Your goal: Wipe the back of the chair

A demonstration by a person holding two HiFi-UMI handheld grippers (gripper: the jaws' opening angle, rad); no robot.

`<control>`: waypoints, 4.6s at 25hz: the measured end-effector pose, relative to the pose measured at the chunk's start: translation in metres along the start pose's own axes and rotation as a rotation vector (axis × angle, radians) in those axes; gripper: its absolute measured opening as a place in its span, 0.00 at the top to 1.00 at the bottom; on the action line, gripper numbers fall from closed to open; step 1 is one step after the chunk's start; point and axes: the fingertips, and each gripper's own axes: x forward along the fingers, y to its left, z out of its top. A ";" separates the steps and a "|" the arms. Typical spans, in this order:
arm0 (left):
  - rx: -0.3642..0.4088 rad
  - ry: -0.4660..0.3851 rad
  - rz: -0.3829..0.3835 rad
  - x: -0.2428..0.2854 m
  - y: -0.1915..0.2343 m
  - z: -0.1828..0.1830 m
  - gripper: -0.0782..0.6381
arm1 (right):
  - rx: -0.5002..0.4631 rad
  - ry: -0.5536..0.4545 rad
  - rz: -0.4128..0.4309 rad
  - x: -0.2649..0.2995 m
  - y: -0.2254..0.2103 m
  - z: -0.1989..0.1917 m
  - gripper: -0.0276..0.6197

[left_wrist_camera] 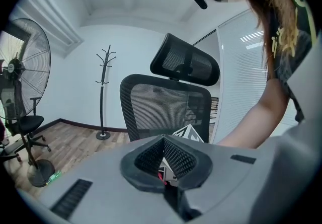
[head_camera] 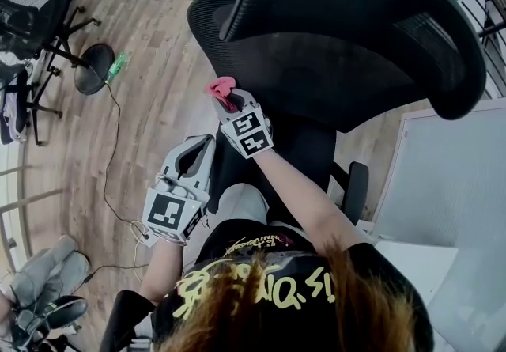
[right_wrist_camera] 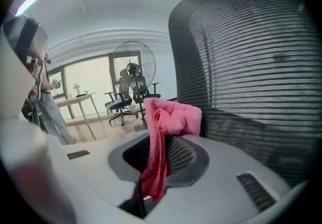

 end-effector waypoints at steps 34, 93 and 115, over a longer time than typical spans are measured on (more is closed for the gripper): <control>0.116 0.009 -0.338 0.058 -0.134 0.027 0.91 | 0.321 -0.088 -0.737 -0.358 -0.167 -0.156 0.86; 0.088 0.101 -0.312 0.071 -0.091 -0.004 0.91 | 0.243 0.063 -0.592 -0.166 -0.143 -0.156 0.86; 0.072 0.101 -0.273 0.072 -0.064 -0.006 0.91 | 0.198 0.085 -0.337 -0.082 -0.073 -0.129 0.86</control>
